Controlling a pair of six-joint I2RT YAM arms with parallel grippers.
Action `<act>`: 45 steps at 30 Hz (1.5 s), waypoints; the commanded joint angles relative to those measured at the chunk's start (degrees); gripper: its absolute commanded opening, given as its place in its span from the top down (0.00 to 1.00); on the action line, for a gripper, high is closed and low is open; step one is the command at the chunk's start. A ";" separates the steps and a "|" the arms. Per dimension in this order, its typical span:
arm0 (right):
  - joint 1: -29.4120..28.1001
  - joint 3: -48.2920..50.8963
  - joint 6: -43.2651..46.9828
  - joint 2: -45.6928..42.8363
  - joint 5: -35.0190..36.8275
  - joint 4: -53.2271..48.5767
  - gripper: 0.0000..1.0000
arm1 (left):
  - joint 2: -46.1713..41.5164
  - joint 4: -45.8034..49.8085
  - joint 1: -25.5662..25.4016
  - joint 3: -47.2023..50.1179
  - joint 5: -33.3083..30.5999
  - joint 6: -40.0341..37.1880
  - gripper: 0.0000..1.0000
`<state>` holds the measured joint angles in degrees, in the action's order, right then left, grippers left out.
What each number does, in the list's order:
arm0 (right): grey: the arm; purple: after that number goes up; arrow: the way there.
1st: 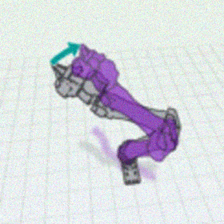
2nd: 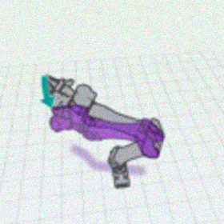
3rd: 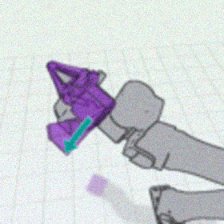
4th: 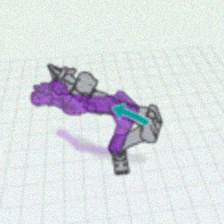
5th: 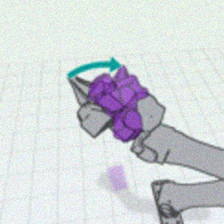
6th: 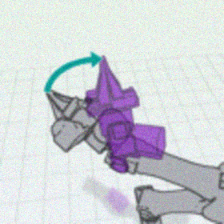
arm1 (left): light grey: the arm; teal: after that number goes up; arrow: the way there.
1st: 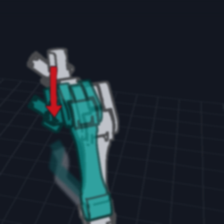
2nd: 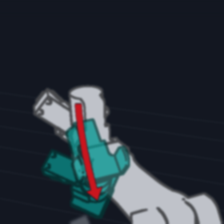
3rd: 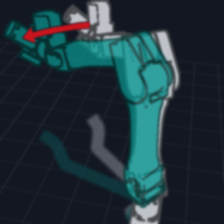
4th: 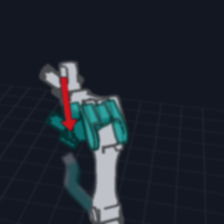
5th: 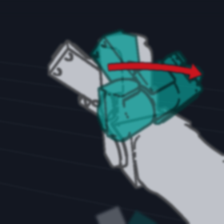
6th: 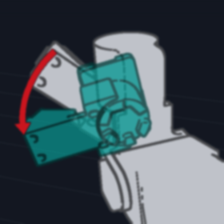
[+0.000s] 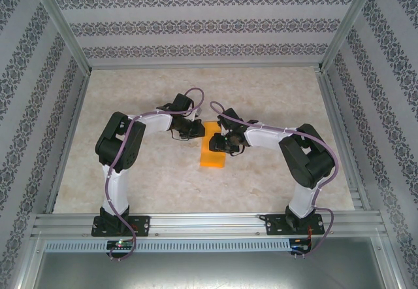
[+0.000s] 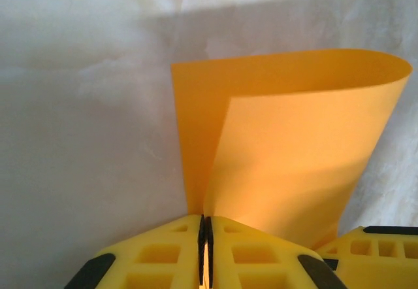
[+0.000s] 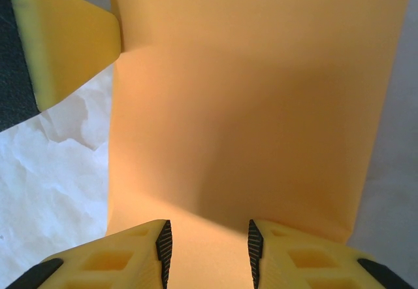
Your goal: Fold a paper plane with a square sheet of paper (pick it up from the middle)
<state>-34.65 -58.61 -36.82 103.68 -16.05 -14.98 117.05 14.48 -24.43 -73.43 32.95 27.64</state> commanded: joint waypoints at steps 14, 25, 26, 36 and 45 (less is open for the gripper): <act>0.41 -2.37 0.90 -2.49 0.94 -2.07 0.61 | -1.82 3.93 -0.36 -1.81 -1.89 -3.00 0.93; 0.47 -3.72 0.89 -0.96 0.23 -1.96 0.61 | -2.63 4.24 0.01 -1.02 -2.33 -3.55 0.93; 0.46 -3.72 0.87 -0.77 0.23 -1.90 0.61 | -2.62 4.32 0.07 -0.93 -2.34 -3.64 0.93; 0.29 -3.73 1.39 1.30 0.32 -2.12 0.61 | -1.46 3.62 0.04 -1.23 -1.10 -3.46 0.93; 0.21 -3.64 2.57 2.92 1.07 -3.21 0.62 | -0.78 3.54 0.01 -0.66 -0.69 -3.64 0.92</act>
<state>-34.61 -61.14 -35.66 105.65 -15.86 -16.14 116.66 16.80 -24.38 -74.13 31.51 25.43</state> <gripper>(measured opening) 0.379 0.077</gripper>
